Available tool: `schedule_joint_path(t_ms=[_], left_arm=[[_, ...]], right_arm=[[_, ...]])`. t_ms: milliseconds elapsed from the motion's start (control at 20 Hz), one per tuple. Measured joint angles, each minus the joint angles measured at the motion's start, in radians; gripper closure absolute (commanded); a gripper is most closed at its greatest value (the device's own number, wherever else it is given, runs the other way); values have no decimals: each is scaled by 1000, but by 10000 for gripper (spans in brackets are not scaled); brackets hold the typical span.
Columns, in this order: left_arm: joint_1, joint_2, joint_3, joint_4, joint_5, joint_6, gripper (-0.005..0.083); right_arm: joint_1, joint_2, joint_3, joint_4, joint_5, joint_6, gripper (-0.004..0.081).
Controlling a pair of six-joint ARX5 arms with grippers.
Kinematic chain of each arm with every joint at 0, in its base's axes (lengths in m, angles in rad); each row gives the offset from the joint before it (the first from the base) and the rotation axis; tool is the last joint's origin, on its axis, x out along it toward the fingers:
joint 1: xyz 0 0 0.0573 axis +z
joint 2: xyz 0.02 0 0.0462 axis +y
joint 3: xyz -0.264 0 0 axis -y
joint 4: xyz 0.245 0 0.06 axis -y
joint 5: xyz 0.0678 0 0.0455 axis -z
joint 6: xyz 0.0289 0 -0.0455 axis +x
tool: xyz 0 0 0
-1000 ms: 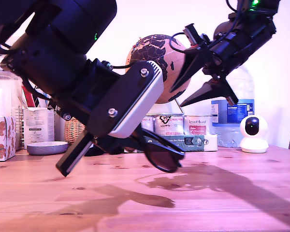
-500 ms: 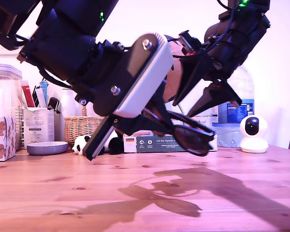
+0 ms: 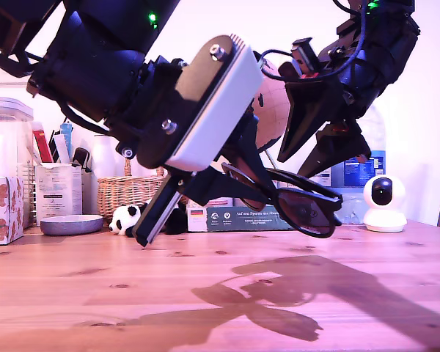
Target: Pick up the sunglasses and open them, then place them back on the table
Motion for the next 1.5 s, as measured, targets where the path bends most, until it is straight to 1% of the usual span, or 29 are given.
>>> schedule_joint_path(t_ms=[50, 100, 200, 250, 400, 550, 750, 850, 900, 1150, 1300, 1400, 1500], left_arm=[[0, 0, 0, 0, 5, 0, 784], [0, 0, 0, 0, 11, 0, 784], [0, 0, 0, 0, 25, 0, 784], [0, 0, 0, 1, 32, 0, 784], [0, 0, 2, 2, 63, 0, 784], [0, 0, 5, 5, 76, 0, 784], [0, 0, 15, 17, 85, 0, 784], [0, 0, 20, 24, 94, 0, 784], [0, 0, 23, 23, 101, 0, 784], [11, 0, 24, 0, 129, 0, 784], [18, 0, 24, 0, 144, 0, 784], [24, 0, 24, -1, 147, 0, 785], [24, 0, 24, -8, 153, 0, 785]], right_arm=[[0, 0, 0, 1, -20, -14, 473], [0, 0, 0, 9, -34, -79, 473], [0, 0, 0, 39, -35, -122, 501], [0, 0, 0, 54, -35, -123, 514], [0, 0, 0, 92, -35, -51, 513], [0, 0, 0, 114, -35, -41, 513], [0, 0, 0, 127, -34, 6, 513], [0, 0, 0, 126, -34, 87, 513], [0, 0, 0, 123, -34, 103, 513], [0, 0, 0, 89, -21, 136, 513], [4, 0, 0, 78, 21, 159, 513], [20, 0, 0, 74, 40, 180, 513], [48, 0, 0, 74, 52, 181, 513]])
